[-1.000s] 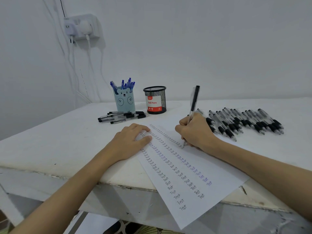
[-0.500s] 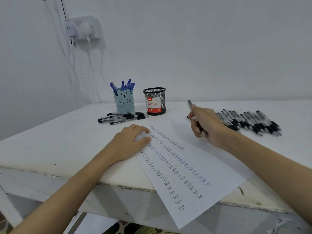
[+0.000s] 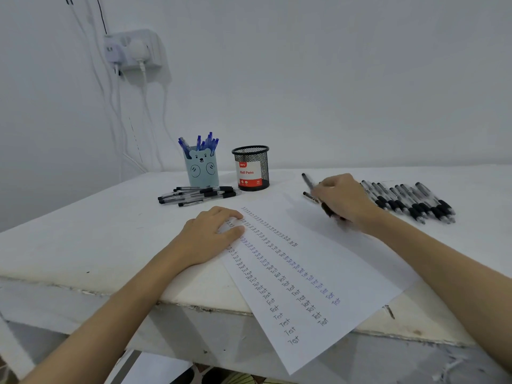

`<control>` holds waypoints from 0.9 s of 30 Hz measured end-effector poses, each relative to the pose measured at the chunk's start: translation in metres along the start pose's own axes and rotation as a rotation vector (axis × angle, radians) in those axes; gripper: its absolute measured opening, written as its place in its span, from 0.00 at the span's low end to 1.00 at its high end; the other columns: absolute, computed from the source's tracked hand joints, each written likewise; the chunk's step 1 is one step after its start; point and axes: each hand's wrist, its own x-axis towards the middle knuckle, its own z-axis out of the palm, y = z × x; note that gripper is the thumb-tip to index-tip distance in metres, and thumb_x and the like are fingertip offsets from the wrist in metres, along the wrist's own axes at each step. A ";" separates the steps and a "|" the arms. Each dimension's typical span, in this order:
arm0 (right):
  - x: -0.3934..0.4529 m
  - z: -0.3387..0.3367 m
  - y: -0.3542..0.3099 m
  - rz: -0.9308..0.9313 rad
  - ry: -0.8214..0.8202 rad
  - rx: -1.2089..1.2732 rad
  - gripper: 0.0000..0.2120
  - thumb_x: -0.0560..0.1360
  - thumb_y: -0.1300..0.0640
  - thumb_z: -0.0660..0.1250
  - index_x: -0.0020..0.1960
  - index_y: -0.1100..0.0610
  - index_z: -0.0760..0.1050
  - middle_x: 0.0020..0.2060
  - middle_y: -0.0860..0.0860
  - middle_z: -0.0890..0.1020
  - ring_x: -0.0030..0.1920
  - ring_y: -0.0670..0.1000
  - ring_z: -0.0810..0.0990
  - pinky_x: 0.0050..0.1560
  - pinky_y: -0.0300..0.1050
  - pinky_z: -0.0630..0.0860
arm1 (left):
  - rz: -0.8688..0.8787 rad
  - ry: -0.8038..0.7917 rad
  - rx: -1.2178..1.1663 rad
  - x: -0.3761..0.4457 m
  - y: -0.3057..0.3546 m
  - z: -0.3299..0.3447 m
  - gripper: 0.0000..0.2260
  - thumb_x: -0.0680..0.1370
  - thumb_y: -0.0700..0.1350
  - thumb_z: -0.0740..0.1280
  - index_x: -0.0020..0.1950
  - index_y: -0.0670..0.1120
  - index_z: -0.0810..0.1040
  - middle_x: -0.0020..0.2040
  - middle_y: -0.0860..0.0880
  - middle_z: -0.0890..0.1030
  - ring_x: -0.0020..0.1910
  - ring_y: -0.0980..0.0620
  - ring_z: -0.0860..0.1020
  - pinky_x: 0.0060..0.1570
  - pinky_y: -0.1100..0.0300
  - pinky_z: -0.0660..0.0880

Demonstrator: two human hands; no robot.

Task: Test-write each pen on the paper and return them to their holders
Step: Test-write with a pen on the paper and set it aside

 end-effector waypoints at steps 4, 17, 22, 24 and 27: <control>0.002 0.005 0.013 -0.215 0.011 -0.611 0.07 0.74 0.53 0.67 0.46 0.55 0.80 0.38 0.50 0.78 0.41 0.50 0.73 0.39 0.39 0.65 | -0.051 -0.013 0.062 0.002 -0.002 -0.001 0.25 0.72 0.64 0.51 0.68 0.61 0.66 0.70 0.57 0.67 0.70 0.54 0.64 0.71 0.47 0.54; 0.007 -0.005 0.026 -0.243 0.147 -0.743 0.11 0.75 0.48 0.63 0.50 0.56 0.76 0.44 0.52 0.81 0.48 0.56 0.76 0.41 0.44 0.66 | -0.231 0.042 0.041 0.000 -0.014 -0.004 0.17 0.80 0.46 0.55 0.68 0.56 0.67 0.72 0.56 0.64 0.71 0.53 0.61 0.71 0.46 0.40; 0.002 -0.001 -0.009 -0.321 0.179 -0.701 0.11 0.77 0.50 0.61 0.51 0.57 0.75 0.42 0.51 0.79 0.44 0.55 0.72 0.41 0.44 0.63 | -0.180 0.038 0.059 -0.005 -0.023 -0.018 0.15 0.81 0.51 0.53 0.68 0.56 0.67 0.71 0.56 0.65 0.70 0.54 0.63 0.72 0.48 0.48; 0.005 0.008 -0.036 -0.431 0.133 -0.704 0.11 0.76 0.49 0.61 0.50 0.56 0.76 0.39 0.50 0.77 0.43 0.54 0.71 0.41 0.43 0.63 | -0.163 0.092 0.060 -0.009 -0.035 -0.026 0.15 0.81 0.55 0.51 0.66 0.56 0.69 0.70 0.56 0.68 0.68 0.55 0.66 0.71 0.49 0.54; 0.020 0.031 -0.078 -0.515 -0.007 -0.697 0.10 0.74 0.51 0.63 0.47 0.56 0.79 0.41 0.53 0.80 0.44 0.56 0.76 0.41 0.43 0.66 | -0.160 0.145 -0.038 -0.010 -0.057 -0.043 0.12 0.81 0.55 0.55 0.61 0.56 0.72 0.68 0.55 0.70 0.65 0.55 0.68 0.63 0.59 0.61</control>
